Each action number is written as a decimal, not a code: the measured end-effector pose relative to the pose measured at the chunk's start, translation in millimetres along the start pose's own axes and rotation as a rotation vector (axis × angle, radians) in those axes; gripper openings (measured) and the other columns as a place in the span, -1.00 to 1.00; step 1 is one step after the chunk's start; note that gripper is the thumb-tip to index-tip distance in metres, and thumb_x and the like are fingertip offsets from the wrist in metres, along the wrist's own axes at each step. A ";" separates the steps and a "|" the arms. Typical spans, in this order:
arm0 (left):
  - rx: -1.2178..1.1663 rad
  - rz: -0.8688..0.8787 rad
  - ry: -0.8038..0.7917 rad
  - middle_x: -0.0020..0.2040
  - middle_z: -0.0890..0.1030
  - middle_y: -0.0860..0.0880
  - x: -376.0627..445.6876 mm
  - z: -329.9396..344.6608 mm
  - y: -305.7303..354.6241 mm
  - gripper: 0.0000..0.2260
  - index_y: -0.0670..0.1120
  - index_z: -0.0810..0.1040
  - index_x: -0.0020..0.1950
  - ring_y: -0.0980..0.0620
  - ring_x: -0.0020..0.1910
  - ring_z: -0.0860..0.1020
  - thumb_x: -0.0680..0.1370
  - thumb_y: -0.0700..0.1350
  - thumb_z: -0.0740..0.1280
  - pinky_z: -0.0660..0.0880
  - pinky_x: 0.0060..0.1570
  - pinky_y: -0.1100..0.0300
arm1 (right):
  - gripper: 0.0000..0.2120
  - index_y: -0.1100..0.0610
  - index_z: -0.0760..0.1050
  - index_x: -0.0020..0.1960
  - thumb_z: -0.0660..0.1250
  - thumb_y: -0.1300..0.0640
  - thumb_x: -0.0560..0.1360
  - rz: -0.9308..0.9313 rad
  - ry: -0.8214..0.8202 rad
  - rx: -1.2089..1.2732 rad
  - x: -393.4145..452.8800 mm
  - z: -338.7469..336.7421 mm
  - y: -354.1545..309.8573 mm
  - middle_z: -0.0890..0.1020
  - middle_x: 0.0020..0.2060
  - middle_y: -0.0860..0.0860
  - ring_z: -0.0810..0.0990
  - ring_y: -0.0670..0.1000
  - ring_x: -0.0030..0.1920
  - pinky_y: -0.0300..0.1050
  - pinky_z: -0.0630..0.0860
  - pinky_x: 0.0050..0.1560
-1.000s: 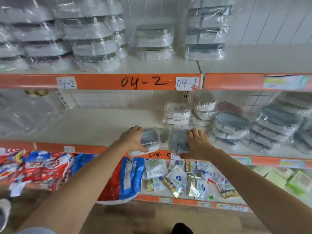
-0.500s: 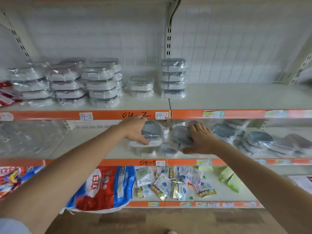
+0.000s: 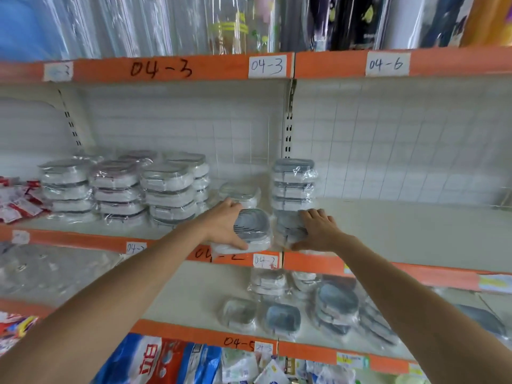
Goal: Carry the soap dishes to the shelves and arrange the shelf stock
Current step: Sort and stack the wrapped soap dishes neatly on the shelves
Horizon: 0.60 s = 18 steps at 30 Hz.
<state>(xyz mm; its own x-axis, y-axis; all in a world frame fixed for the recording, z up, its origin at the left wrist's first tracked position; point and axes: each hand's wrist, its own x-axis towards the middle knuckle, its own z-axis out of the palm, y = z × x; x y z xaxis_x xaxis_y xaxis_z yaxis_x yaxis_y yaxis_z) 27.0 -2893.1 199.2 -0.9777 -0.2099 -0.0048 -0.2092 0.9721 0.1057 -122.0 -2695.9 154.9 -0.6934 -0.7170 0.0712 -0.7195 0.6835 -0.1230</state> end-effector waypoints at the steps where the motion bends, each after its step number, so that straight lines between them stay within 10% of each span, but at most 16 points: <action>1: -0.009 -0.021 -0.001 0.38 0.22 -0.06 5.8 -0.3 -2.3 -0.13 -0.13 0.18 0.49 -0.02 0.39 0.24 0.35 0.20 0.49 0.31 0.36 0.05 | -0.11 0.11 0.12 0.48 0.44 -0.24 0.34 -0.014 -0.010 0.011 13.5 1.8 2.3 0.27 0.40 0.08 0.21 0.13 0.40 0.06 0.18 0.38; 13: -0.058 0.032 -0.024 0.39 0.20 -0.03 78.4 9.2 28.4 -0.11 -0.15 0.17 0.52 0.00 0.39 0.21 0.35 0.19 0.48 0.30 0.37 0.02 | 0.15 0.10 0.00 0.55 0.38 -0.44 0.20 -0.184 -0.150 0.147 49.3 17.5 46.4 0.08 0.52 0.00 0.04 0.10 0.50 -0.01 0.05 0.49; 18: -0.037 0.136 -0.043 0.53 0.07 -0.03 110.3 9.8 63.1 -0.07 -0.13 0.04 0.57 -0.01 0.51 0.06 0.40 0.17 0.47 0.13 0.48 0.02 | -0.07 0.10 0.01 0.55 0.44 -0.17 0.38 -0.083 -0.137 0.153 24.2 7.0 91.6 0.14 0.50 0.01 0.07 0.07 0.48 -0.05 0.09 0.45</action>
<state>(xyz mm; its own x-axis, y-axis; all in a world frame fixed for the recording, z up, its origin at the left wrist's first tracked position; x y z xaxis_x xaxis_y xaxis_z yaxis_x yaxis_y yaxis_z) -94.2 -2853.9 195.6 -0.9970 -0.0712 -0.0306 -0.0749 0.9867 0.1445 -204.4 -2651.6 138.4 -0.6126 -0.7890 -0.0464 -0.7523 0.6001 -0.2719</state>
